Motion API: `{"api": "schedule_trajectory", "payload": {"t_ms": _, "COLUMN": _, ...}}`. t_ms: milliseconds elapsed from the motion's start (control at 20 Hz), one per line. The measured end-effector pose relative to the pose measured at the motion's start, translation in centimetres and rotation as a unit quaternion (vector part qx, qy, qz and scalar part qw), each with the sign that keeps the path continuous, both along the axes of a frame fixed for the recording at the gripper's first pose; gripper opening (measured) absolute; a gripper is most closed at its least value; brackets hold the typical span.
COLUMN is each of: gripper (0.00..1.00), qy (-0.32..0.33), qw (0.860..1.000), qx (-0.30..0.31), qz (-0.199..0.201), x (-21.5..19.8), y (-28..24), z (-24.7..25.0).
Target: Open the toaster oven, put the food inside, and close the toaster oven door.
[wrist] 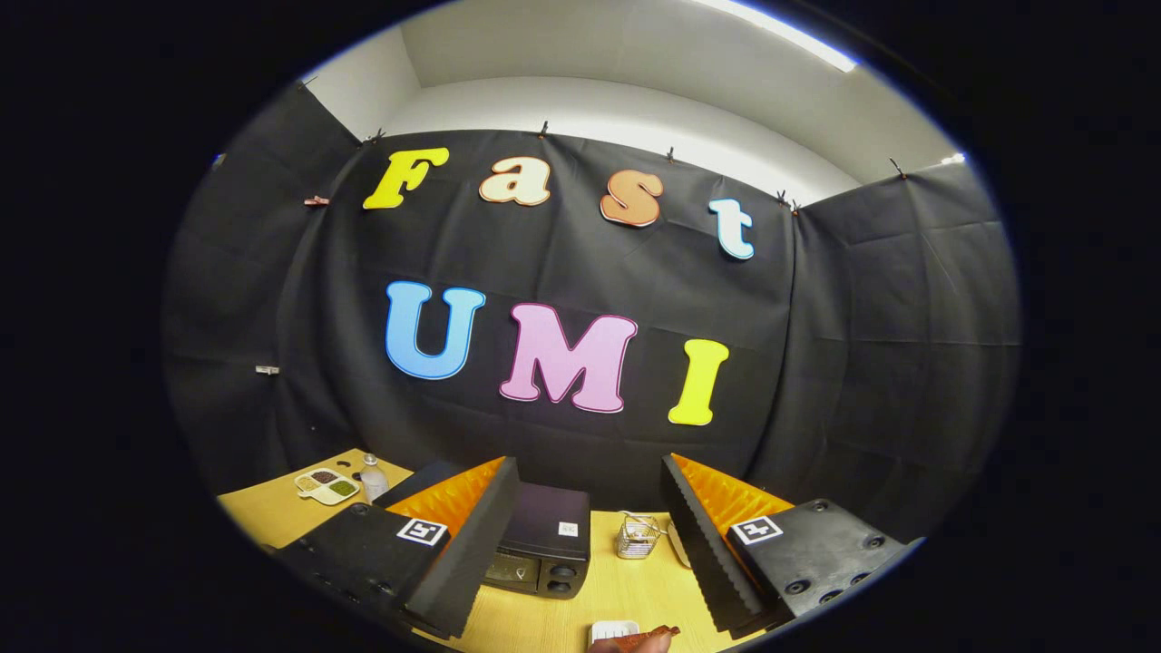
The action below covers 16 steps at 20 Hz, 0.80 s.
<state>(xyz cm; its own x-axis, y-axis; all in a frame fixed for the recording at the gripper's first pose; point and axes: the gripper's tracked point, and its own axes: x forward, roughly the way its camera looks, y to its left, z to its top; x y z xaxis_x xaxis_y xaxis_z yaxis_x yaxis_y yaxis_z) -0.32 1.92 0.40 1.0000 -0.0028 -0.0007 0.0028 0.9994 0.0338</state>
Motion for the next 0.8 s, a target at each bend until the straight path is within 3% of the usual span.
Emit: {"api": "schedule_trajectory", "payload": {"t_ms": 800, "gripper": 0.97, "qy": 0.030, "qw": 0.998, "qx": 0.042, "qz": 0.029, "x": 2.4, "y": 7.8, "z": -3.7}}
